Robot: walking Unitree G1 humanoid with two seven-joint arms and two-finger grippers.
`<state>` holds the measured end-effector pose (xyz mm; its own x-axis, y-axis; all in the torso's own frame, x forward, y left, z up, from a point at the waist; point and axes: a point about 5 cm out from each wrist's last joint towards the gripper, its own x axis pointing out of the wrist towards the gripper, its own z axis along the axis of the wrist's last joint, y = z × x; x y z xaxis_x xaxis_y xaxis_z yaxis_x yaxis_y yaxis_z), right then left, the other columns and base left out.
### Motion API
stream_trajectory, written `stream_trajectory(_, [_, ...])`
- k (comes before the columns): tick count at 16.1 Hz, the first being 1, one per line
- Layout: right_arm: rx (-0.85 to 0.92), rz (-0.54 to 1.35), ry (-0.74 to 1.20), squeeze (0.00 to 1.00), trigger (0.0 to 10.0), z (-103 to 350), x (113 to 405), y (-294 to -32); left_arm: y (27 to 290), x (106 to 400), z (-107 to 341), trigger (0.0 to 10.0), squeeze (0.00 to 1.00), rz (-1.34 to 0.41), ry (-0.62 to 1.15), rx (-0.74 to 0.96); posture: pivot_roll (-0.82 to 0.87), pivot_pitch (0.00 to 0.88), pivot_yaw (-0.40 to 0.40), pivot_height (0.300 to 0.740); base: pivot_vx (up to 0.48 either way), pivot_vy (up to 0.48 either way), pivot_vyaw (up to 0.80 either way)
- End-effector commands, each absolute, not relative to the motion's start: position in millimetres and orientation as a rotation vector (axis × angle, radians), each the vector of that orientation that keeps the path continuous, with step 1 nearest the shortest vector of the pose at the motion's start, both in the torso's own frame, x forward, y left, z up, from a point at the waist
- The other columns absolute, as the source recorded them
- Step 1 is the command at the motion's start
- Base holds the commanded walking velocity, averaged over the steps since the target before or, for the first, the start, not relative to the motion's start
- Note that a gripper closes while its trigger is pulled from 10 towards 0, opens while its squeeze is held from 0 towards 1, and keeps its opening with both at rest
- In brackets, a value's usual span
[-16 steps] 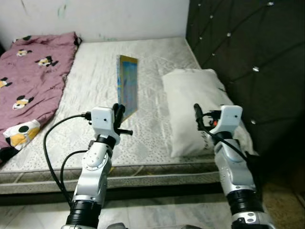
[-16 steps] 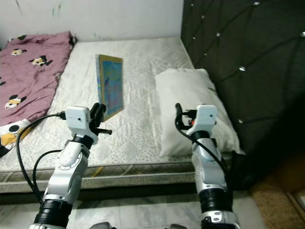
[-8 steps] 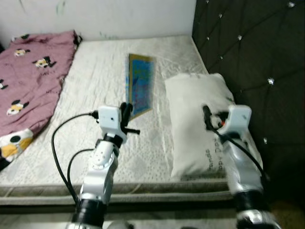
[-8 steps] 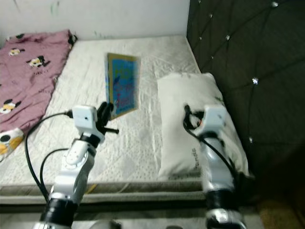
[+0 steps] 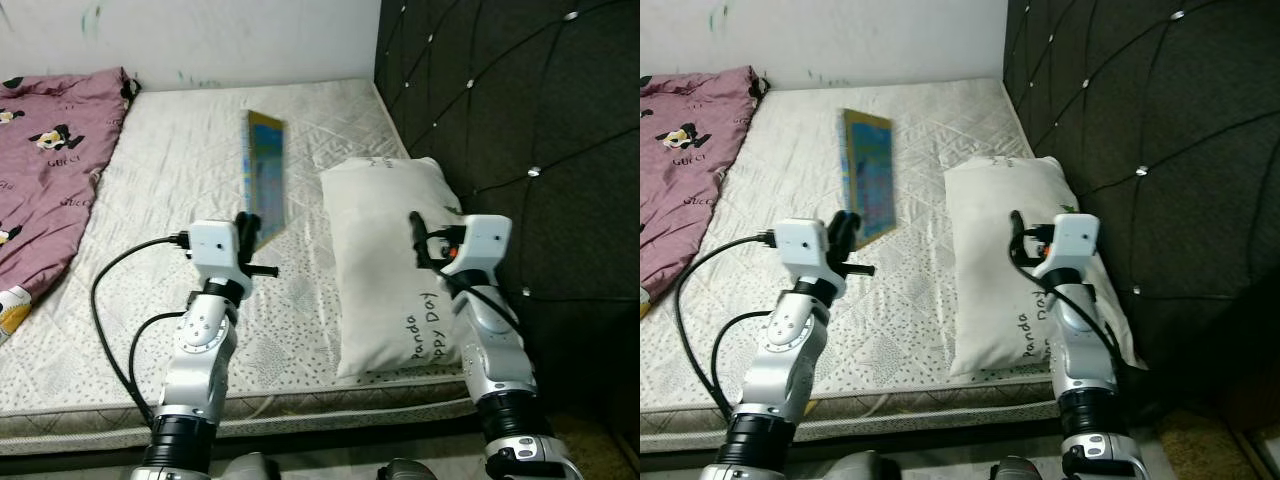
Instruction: Clean up the room
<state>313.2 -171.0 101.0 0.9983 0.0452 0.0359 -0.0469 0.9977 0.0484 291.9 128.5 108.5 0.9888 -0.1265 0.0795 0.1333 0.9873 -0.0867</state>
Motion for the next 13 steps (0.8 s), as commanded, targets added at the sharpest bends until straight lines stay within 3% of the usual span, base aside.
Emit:
stream_trajectory(1, [0.039,0.068,-0.046,0.00,10.0,104,315,-167,136,294,115,10.0,0.00,-0.106,-0.092,-0.085,-0.02,0.000,0.039,0.740,0.000,0.000,0.00])
stream_trajectory(4, [0.039,0.071,-0.053,0.00,10.0,105,316,-167,145,293,110,10.0,0.00,-0.095,-0.022,-0.061,-0.01,0.000,0.039,0.740,0.000,0.000,0.73])
stream_trajectory(9, [0.043,0.051,-0.051,0.00,10.0,105,316,-171,153,295,113,10.0,0.00,-0.114,-0.015,-0.024,0.00,0.000,0.036,0.740,0.000,0.000,0.00])
stream_trajectory(11, [0.039,0.058,-0.039,0.00,10.0,103,314,-171,147,290,117,10.0,0.00,-0.244,-0.054,0.019,0.01,0.016,0.032,0.740,0.000,0.000,0.00])
stream_trajectory(13, [0.046,0.048,-0.041,0.00,10.0,104,313,-173,152,289,119,10.0,0.00,-0.195,-0.070,0.001,0.00,0.028,0.043,0.740,0.000,0.000,0.00])
